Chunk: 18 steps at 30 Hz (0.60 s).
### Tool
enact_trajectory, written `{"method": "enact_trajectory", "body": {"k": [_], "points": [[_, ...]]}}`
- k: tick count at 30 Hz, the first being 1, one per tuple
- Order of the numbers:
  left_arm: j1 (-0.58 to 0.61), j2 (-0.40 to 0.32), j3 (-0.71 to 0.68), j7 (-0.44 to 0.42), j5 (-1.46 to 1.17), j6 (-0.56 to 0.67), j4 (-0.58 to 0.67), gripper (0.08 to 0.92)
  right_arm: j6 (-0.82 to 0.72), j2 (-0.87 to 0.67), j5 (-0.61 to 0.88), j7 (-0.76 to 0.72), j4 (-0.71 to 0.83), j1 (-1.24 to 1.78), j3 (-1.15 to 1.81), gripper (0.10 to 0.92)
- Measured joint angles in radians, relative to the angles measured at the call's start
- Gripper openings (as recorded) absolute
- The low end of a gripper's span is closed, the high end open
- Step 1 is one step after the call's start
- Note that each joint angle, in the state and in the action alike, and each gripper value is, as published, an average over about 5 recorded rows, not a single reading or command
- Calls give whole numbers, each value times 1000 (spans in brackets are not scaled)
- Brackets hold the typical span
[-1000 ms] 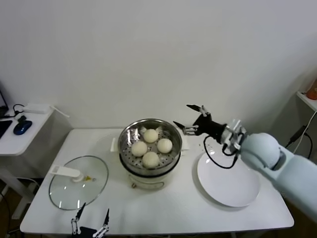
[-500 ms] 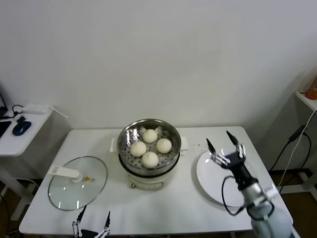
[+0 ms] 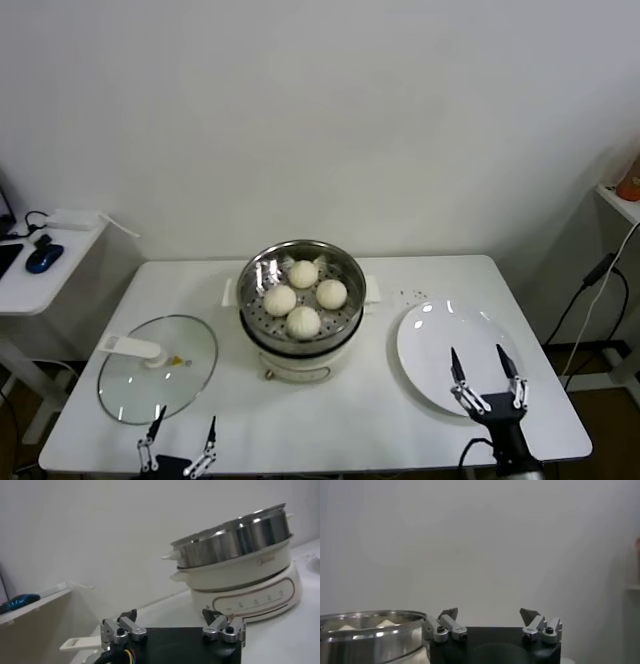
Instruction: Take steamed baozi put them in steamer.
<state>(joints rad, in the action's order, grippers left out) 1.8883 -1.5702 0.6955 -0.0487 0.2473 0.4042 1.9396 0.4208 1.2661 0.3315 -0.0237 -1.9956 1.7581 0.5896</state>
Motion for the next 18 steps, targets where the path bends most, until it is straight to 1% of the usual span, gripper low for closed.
{"method": "enact_trajectory", "body": {"k": [18], "points": [[-1,-2,9,4,-7,-1,9,823,57,68,-56,29,13,89,7,823]]}}
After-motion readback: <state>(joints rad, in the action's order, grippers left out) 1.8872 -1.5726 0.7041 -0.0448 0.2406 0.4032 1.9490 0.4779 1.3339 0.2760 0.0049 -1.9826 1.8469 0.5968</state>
